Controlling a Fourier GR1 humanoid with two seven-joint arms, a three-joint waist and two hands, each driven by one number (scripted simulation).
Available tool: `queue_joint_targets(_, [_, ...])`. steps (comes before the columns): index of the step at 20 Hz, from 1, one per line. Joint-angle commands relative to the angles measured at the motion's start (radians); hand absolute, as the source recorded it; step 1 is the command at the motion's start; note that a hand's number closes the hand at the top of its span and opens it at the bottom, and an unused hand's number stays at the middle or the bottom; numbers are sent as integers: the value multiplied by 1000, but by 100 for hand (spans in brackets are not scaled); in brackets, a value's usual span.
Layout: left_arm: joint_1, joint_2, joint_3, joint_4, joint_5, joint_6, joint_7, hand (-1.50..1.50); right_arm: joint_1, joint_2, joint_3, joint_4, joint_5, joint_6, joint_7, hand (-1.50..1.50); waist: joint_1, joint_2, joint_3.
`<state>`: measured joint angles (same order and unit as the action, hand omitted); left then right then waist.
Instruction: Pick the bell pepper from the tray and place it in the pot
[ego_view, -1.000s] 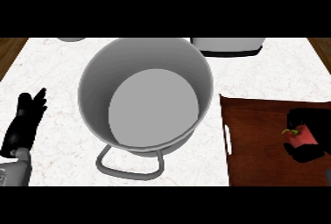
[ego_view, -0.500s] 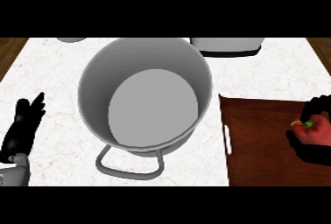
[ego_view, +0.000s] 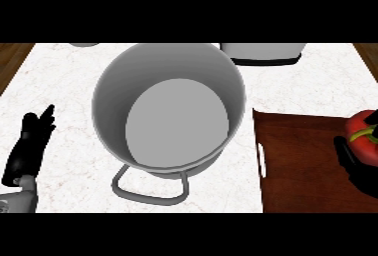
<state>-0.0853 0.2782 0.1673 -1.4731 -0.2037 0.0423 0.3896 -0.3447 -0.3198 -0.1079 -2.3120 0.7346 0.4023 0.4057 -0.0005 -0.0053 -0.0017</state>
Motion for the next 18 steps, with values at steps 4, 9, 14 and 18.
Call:
queue_joint_targets(4, [-40, 29, 23, 42, 25, -42, -12, 0, -382, 89, 195, 2, -26, 194, 385, 150, 8, 1, -2])
queue_joint_targets(9, [-2, -21, -15, 23, -31, 13, -8, 0, -574, 189, 231, 241, -9, 177, 481, 150, 13, 4, 0])
queue_joint_targets(14, [-47, 13, 21, 68, 2, -22, -27, 0, -675, 275, 235, 459, 6, 114, 478, 150, 15, 8, 0])
queue_joint_targets(18, [-15, -22, 5, 54, -7, -3, -43, 0, -690, 317, 292, 593, 34, 83, 463, 150, 17, 7, 1])
